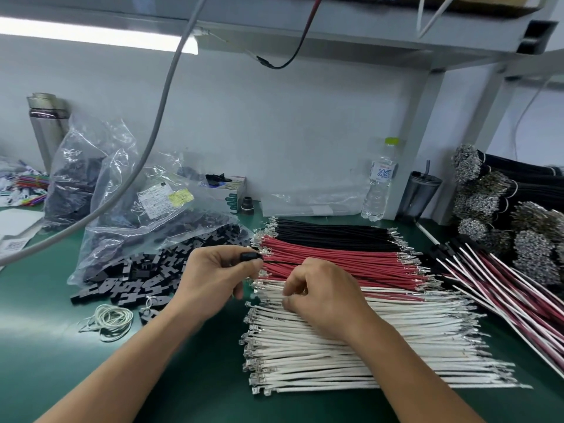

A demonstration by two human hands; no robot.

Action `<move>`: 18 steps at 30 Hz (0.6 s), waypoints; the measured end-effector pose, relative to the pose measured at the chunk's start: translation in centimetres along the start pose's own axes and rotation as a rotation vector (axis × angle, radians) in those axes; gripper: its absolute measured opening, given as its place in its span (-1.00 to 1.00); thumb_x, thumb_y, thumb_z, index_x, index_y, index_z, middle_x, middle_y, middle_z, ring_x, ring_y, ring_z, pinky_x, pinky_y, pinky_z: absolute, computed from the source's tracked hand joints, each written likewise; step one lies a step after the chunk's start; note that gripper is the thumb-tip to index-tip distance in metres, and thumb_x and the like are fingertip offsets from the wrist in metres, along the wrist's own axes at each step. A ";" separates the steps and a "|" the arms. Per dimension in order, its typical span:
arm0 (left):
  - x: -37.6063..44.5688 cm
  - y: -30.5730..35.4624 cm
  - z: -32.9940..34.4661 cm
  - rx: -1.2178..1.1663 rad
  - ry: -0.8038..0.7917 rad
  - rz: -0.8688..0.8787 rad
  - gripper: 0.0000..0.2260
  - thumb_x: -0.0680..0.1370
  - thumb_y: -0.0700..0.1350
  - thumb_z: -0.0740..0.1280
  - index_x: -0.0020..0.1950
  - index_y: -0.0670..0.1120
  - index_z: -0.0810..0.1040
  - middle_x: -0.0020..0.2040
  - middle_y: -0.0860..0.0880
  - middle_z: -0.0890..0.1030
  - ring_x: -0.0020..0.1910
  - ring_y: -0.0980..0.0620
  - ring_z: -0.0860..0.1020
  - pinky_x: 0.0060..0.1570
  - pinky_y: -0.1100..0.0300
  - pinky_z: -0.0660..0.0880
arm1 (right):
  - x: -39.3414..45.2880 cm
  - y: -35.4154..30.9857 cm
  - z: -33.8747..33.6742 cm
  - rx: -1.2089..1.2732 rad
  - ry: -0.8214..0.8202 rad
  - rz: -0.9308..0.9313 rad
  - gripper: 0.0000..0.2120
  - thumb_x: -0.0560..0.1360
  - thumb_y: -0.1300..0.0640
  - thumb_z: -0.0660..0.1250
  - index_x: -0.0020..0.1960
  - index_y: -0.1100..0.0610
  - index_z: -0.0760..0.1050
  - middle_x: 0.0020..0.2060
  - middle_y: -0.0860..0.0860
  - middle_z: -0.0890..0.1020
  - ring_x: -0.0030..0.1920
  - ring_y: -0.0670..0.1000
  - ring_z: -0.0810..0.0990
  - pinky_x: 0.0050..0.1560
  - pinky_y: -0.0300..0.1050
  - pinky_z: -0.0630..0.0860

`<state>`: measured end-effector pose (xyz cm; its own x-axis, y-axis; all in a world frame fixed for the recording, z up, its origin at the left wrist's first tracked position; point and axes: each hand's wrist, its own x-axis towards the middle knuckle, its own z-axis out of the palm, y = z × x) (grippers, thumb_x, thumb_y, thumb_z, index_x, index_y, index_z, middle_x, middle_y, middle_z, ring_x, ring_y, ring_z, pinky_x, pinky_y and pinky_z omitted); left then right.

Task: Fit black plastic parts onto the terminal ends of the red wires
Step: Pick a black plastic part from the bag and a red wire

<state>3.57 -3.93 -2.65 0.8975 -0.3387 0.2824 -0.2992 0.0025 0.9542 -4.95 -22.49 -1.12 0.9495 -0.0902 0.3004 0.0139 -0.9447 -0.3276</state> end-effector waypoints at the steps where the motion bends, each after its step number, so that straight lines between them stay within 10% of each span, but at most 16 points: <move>1: 0.0 0.0 0.0 -0.004 0.001 0.000 -0.93 0.48 -0.14 0.54 -0.10 0.03 0.77 -0.25 -0.14 0.72 -0.47 -0.01 0.52 -0.39 0.17 0.44 | 0.0 0.1 -0.1 0.025 -0.002 0.004 -0.87 0.39 -0.12 0.53 -0.19 -0.15 0.60 -0.19 -0.23 0.55 -0.15 -0.23 0.51 -0.19 -0.19 0.39; 18: 0.0 0.8 -0.3 -0.151 -0.080 -0.024 -0.74 0.27 -0.08 0.60 -0.06 -0.06 0.79 -0.29 -0.23 0.70 -0.51 0.01 0.50 -0.50 0.22 0.45 | -0.5 0.8 -1.6 0.469 0.250 -0.200 -0.85 0.48 0.24 0.50 -0.05 0.00 0.70 -0.21 -0.17 0.58 -0.13 -0.08 0.60 -0.14 -0.29 0.51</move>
<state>3.42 -3.60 -1.85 0.8731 -0.4144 0.2567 -0.2208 0.1332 0.9662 -5.86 -23.71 -0.10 0.8117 -0.0500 0.5819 0.3776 -0.7151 -0.5882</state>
